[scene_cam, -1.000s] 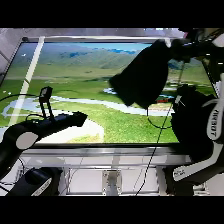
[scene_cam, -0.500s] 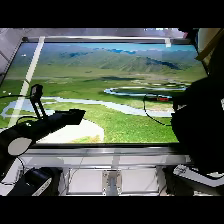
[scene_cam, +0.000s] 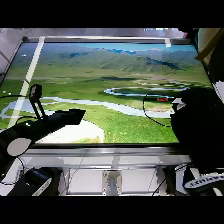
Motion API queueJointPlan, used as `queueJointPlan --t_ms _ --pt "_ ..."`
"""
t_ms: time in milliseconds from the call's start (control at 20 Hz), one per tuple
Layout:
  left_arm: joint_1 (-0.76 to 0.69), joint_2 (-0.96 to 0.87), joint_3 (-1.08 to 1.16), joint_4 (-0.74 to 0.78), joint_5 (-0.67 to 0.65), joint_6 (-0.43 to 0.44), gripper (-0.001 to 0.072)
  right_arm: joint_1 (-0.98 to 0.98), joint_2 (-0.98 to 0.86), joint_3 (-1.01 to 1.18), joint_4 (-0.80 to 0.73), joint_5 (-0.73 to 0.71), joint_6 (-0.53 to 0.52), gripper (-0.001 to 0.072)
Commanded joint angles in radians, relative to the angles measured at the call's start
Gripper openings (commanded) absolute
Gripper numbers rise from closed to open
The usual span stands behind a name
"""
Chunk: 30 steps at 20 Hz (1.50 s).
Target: Fold the clothes and pants, and hang the long-sleeved shirts on hangers.
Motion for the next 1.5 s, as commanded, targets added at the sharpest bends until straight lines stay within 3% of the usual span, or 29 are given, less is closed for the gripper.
queueJointPlan --t_ms 0,100,150,200,250,450,550,650,700,750,800,850,900,950,1000,1250,1350,1450 --pt "0.000 0.000 0.001 0.000 0.000 0.000 0.0613 -0.038 0.110 -0.254 -0.142 -0.034 -0.006 0.0022" --pt "0.000 0.000 0.001 0.000 0.001 0.001 0.0613 -0.038 0.138 -0.256 -0.192 -0.031 -0.006 0.0059" --pt "0.000 0.000 0.001 0.000 0.001 0.001 0.0614 -0.038 0.140 -0.225 -0.195 -0.018 -0.006 0.0289" --pt "0.000 0.000 0.001 0.000 0.001 0.000 0.0614 -0.038 0.134 -0.170 -0.184 -0.003 -0.003 0.0617" --pt "0.000 0.000 0.001 0.000 0.000 0.000 0.0614 -0.038 0.126 -0.099 -0.164 0.010 0.004 0.0677" --pt "0.000 0.000 0.001 0.000 0.000 0.000 0.0614 -0.038 0.105 0.257 0.053 -0.061 0.011 0.0674" --pt "0.000 0.000 0.001 0.000 0.000 0.000 0.0614 -0.019 0.108 0.357 0.320 -0.121 0.022 0.0674" --pt "0.000 0.000 0.001 0.000 0.001 0.000 0.0614 0.062 0.106 0.369 0.704 -0.129 0.003 0.0656" --pt "0.000 0.000 0.001 0.000 0.001 0.000 0.0614 0.128 0.106 0.358 0.827 -0.122 -0.043 0.0502" --pt "0.000 0.000 0.001 0.000 0.001 0.000 0.0614 0.203 0.106 0.356 0.851 -0.104 -0.100 0.0239" --pt "0.000 0.000 0.001 0.000 0.000 0.000 0.0614 0.274 0.106 0.356 0.820 -0.071 -0.143 0.0033" --pt "0.000 0.000 0.001 0.000 0.001 0.000 0.0607 0.348 0.106 0.356 0.764 -0.031 -0.168 0.0022" --pt "0.000 0.000 0.001 0.000 0.000 0.000 0.0426 0.412 0.106 0.356 0.701 0.000 -0.179 0.0022" --pt "0.000 0.000 0.001 0.000 0.000 0.000 0.0127 0.471 0.106 0.356 0.636 0.023 -0.180 0.0022" --pt "0.000 0.000 0.001 0.000 0.001 0.000 0.0032 0.526 0.106 0.356 0.579 0.043 -0.182 0.0022" --pt "0.000 0.000 0.001 -0.046 -0.051 0.000 0.0027 0.623 0.107 0.357 0.512 0.177 -0.147 0.0023" --pt "0.000 0.000 -0.001 -0.050 -0.052 0.000 0.0027 0.623 0.107 0.357 0.558 0.204 0.091 0.0023" --pt "0.000 0.000 -0.001 -0.050 -0.052 0.000 0.0027 0.623 0.107 0.357 0.561 0.195 0.122 0.0023"
